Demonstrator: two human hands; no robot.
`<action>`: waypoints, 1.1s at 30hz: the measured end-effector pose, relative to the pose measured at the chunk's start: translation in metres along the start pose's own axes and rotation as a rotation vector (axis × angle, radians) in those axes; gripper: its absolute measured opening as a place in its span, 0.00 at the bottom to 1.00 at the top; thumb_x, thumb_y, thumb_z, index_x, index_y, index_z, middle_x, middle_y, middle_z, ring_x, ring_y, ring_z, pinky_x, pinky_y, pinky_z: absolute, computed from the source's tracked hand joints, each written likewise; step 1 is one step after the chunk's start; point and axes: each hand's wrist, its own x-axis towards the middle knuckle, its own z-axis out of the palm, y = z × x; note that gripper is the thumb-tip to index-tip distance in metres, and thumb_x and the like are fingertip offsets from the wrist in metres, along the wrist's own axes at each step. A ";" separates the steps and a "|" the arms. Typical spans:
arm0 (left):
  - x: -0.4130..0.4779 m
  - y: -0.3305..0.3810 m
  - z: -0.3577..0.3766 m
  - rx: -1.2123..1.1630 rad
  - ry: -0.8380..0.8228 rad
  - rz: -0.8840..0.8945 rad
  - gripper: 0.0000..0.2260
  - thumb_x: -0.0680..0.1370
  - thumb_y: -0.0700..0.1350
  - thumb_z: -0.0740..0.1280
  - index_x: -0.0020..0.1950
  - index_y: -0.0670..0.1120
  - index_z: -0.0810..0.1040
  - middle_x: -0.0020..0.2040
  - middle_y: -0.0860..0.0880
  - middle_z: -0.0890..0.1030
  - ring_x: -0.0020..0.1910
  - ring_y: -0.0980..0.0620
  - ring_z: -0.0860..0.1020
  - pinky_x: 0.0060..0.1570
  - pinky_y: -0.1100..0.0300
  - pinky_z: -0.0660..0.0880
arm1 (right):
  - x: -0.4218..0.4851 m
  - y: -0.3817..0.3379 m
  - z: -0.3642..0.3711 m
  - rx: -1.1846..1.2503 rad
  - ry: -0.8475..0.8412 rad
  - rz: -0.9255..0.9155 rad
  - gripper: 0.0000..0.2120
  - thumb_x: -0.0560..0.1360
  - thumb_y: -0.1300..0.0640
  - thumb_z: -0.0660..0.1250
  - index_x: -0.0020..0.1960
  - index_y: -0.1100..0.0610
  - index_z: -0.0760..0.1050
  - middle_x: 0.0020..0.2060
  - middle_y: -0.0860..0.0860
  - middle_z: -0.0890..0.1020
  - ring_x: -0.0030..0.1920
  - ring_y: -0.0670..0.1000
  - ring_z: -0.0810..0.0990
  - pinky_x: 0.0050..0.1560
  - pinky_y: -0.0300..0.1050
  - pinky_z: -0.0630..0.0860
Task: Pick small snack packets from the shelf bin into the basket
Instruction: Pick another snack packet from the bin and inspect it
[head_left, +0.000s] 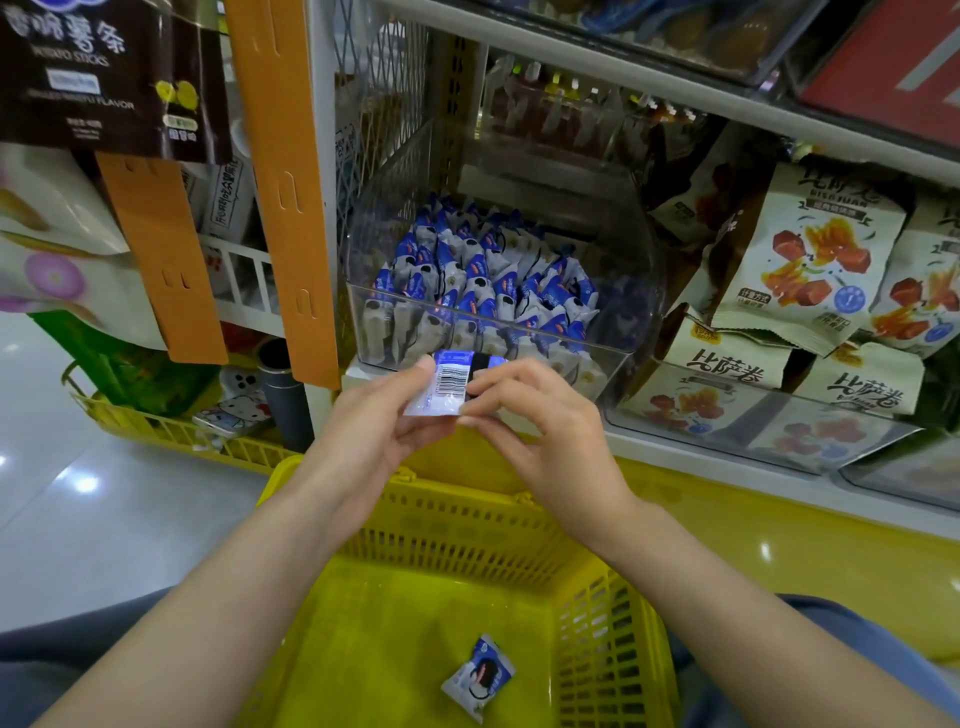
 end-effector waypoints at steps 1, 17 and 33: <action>-0.001 0.001 0.000 -0.030 -0.004 0.013 0.10 0.77 0.45 0.64 0.52 0.43 0.81 0.45 0.48 0.85 0.43 0.54 0.82 0.43 0.62 0.79 | 0.000 0.000 0.000 -0.034 -0.018 -0.036 0.04 0.72 0.60 0.70 0.44 0.61 0.81 0.47 0.53 0.79 0.50 0.50 0.78 0.52 0.45 0.74; -0.007 0.001 0.007 0.405 0.123 0.423 0.12 0.75 0.39 0.67 0.57 0.47 0.72 0.49 0.53 0.80 0.46 0.60 0.79 0.44 0.72 0.74 | 0.011 -0.005 0.002 0.718 -0.105 0.734 0.08 0.79 0.56 0.59 0.51 0.55 0.76 0.44 0.49 0.82 0.41 0.41 0.80 0.38 0.33 0.76; -0.014 -0.010 0.005 0.828 0.075 0.490 0.14 0.79 0.42 0.58 0.64 0.53 0.68 0.50 0.54 0.81 0.43 0.55 0.80 0.40 0.59 0.76 | 0.006 -0.009 0.009 0.732 -0.079 0.598 0.15 0.78 0.61 0.61 0.64 0.56 0.66 0.55 0.56 0.79 0.48 0.43 0.80 0.44 0.37 0.79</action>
